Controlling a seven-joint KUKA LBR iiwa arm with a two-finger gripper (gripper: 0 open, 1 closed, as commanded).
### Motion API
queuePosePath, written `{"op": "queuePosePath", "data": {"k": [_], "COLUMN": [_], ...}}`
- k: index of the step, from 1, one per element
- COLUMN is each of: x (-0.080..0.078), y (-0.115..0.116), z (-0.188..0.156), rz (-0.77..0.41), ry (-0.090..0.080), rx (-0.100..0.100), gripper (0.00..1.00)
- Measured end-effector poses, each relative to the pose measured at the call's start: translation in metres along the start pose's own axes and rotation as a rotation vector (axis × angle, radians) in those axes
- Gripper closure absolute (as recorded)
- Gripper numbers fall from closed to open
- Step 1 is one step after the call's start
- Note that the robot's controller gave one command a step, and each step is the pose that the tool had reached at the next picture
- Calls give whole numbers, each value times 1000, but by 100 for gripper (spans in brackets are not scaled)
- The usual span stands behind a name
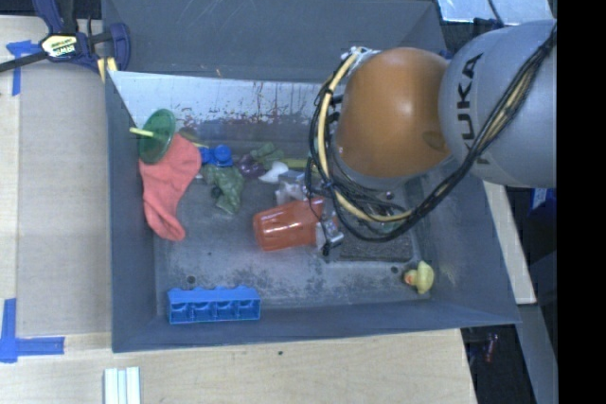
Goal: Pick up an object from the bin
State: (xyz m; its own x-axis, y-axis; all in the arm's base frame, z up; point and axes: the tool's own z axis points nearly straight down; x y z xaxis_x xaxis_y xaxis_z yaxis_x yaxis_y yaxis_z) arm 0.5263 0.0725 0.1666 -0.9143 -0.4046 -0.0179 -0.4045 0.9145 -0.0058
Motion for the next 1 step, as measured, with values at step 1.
{"op": "queuePosePath", "data": {"k": [1], "x": [2], "y": [0], "z": [-18], "rz": [-32], "ry": [0], "rx": [0], "gripper": [100]}}
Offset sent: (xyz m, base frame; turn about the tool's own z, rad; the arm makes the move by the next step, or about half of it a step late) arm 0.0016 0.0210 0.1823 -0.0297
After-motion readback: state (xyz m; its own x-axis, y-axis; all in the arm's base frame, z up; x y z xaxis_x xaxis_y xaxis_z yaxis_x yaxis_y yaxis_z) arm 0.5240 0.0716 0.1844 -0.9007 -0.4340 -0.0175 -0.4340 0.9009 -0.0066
